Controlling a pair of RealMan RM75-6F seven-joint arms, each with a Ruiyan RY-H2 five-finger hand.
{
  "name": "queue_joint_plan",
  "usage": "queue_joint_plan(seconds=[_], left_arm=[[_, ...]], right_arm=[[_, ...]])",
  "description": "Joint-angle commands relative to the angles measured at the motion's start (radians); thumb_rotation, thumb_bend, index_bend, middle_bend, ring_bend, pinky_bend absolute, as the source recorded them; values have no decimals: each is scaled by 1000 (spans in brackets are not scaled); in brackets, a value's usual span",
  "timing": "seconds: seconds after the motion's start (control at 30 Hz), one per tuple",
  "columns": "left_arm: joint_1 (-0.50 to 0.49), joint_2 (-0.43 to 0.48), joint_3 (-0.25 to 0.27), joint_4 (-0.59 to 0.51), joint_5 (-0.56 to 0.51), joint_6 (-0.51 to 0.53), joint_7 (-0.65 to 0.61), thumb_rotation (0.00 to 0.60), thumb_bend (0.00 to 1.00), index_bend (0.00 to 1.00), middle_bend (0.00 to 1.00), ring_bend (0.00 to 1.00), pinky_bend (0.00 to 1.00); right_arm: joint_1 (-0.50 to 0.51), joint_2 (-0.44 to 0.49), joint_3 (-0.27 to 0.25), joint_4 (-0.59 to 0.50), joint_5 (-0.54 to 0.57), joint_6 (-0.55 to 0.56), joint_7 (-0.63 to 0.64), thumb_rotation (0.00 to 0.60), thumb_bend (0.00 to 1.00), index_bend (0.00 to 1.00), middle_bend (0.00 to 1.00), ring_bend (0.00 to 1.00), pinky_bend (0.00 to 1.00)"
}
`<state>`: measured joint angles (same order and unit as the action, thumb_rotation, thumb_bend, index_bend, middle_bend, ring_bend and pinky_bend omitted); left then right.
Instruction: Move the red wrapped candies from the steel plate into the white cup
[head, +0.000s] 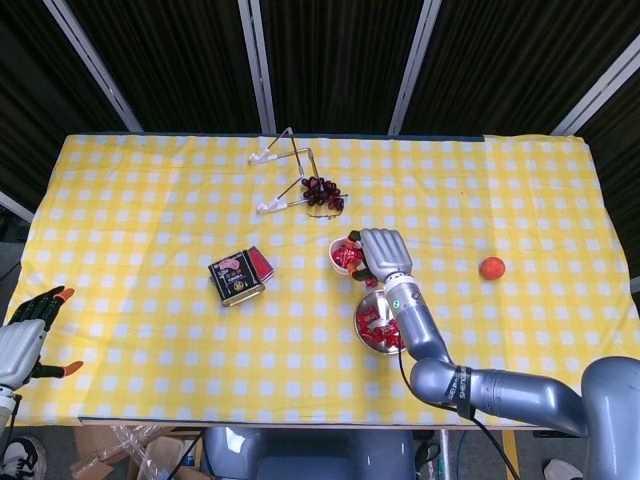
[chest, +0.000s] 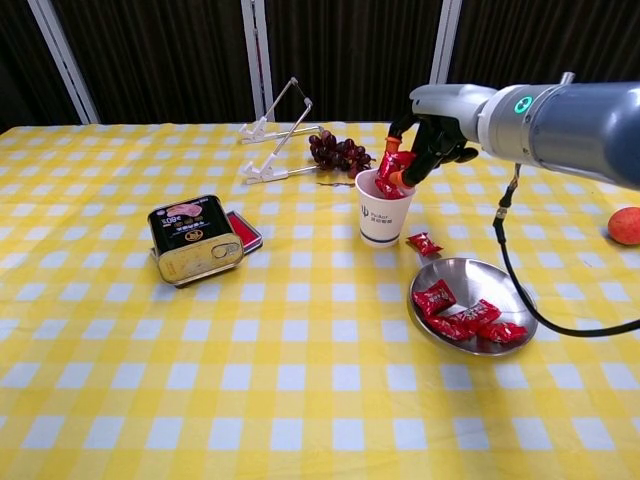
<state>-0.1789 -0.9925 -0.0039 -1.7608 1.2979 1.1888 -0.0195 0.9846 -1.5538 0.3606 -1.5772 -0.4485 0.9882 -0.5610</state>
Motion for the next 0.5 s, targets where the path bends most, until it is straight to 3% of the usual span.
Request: queue_joint_plan(seconds=[0.03,0.27,0.5], left_arm=[[0,1,1,0,1,-1,-1,600,84,0,0,0,0],[0,2,1,-2,1,-2,-1,600,84,0,0,0,0],[-1,1,1,-4,-4,-2,3,600,84,0,0,0,0]], right_arm=[[8,-13,-6,25,11,-9,6,600,517,614,768,906,947],[18,-34,-14,66,-2,-14,22,600,517,607,768,907,947],[23,-48,-25,101,-1,-25,29,600,517,469,768,907,947]])
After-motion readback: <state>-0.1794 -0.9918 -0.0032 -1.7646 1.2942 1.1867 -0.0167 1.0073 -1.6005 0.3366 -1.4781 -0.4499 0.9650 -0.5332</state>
